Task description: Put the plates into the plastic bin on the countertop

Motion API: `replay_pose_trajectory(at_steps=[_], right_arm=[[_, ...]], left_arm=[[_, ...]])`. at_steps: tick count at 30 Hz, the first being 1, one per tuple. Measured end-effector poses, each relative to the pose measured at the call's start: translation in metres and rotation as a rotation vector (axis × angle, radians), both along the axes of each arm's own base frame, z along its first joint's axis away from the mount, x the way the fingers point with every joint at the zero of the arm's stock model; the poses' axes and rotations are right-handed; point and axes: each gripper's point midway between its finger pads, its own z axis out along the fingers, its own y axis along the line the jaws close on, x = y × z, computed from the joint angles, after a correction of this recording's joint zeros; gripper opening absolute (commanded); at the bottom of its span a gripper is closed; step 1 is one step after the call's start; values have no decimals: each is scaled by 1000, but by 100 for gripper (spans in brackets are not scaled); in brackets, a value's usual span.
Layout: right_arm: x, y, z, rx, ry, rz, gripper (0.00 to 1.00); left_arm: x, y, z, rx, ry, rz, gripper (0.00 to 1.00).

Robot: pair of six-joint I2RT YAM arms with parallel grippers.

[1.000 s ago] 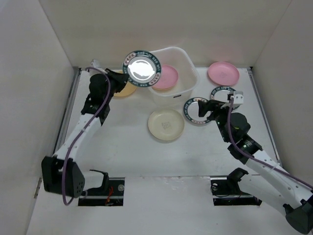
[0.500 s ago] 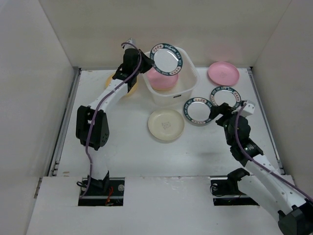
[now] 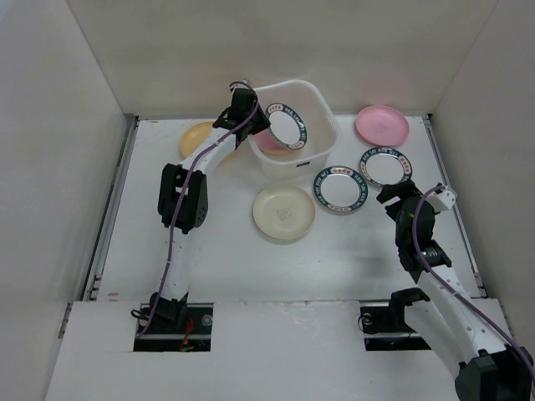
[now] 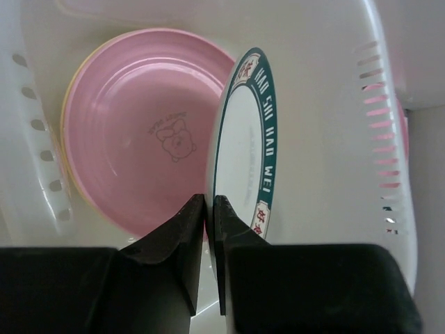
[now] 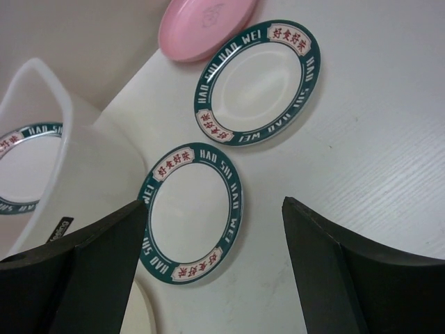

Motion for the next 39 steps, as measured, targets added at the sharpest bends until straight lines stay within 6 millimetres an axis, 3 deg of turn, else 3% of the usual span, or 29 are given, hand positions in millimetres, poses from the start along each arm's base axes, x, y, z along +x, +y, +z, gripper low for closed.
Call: replay_pose_trajectory(at_steps=[3, 10, 14, 19, 20, 25, 28, 31, 36, 39], right_arm=[[1, -5, -2, 24, -1, -22, 84], [3, -17, -9, 59, 16, -66, 84], [6, -21, -22, 87, 52, -80, 84], [7, -28, -40, 119, 98, -99, 85], [7, -30, -44, 127, 109, -104, 85], [12, -41, -58, 178, 135, -131, 84], [19, -50, -69, 212, 150, -148, 84], [28, -57, -91, 253, 192, -153, 84], [44, -63, -134, 370, 280, -130, 78], [67, -67, -134, 437, 233, -97, 75]], left_arm=[[2, -1, -14, 36, 25, -15, 10], [8, -8, -17, 96, 11, -58, 23], [3, -14, -19, 132, 7, -85, 45], [-2, -25, -18, 180, -20, -121, 87], [-3, -28, -17, 193, -26, -128, 100], [-15, -32, -7, 276, -60, -143, 100], [-35, -24, 21, 325, -96, -135, 100], [-66, -12, 70, 341, -170, -121, 100], [-135, 18, 175, 287, -371, -80, 100], [-181, 42, 209, 246, -467, -50, 100]])
